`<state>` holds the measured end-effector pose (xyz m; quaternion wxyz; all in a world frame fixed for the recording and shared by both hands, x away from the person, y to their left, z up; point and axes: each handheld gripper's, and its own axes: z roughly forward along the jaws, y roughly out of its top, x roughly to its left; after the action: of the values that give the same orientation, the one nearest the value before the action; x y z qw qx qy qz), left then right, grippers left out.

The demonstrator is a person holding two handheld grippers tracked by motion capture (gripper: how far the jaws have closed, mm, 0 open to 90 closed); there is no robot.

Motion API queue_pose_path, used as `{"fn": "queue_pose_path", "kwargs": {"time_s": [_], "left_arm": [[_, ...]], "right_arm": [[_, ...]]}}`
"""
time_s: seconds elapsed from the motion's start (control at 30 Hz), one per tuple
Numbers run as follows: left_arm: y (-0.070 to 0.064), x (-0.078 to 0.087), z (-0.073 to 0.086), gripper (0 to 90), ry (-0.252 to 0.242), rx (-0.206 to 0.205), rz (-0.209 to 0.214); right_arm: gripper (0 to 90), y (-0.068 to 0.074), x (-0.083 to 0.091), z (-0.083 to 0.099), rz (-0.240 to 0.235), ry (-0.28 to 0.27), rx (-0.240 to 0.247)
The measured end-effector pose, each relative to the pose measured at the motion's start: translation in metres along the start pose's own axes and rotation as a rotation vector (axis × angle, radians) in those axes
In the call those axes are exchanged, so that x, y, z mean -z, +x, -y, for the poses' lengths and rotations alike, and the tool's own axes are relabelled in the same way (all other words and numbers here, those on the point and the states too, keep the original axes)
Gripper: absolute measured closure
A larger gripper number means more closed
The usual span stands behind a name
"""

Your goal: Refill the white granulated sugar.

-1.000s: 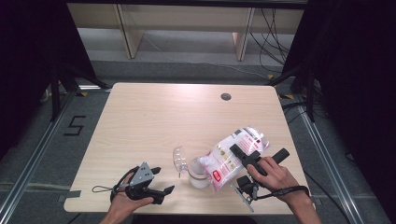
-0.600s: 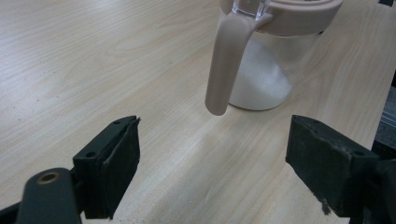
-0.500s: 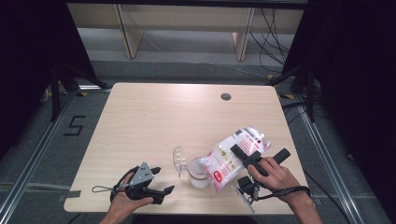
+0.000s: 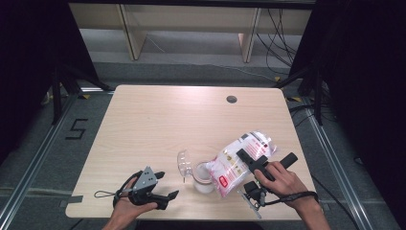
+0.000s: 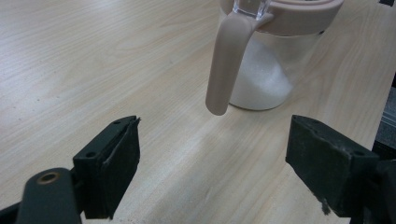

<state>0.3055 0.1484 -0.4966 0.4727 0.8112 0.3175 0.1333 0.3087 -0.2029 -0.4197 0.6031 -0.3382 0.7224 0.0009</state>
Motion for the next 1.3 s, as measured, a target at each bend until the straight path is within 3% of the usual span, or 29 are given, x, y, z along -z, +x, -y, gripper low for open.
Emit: {"fn": "queue_pose_path", "kwargs": {"time_s": [0.6, 0.9, 0.93, 1.3], "left_arm": [[0.0000, 0.0001, 0.0000, 17.2, 0.000, 0.001, 0.000], [0.0000, 0.0001, 0.0000, 17.1, 0.000, 0.001, -0.001], [0.0002, 0.0002, -0.0001, 17.1, 0.001, -0.004, 0.000], [0.0006, 0.0009, -0.0004, 17.2, 0.009, -0.009, -0.005]], "right_arm": [[72.6, -0.0015, 0.0022, 0.0020, 0.003, 0.007, -0.002], [72.7, -0.0046, 0.0021, 0.0024, 0.006, -0.006, 0.037], [72.7, -0.0026, 0.0030, 0.0020, 0.003, 0.004, 0.007], [72.8, -0.0014, 0.0029, 0.0010, 0.002, -0.001, 0.000]]}}
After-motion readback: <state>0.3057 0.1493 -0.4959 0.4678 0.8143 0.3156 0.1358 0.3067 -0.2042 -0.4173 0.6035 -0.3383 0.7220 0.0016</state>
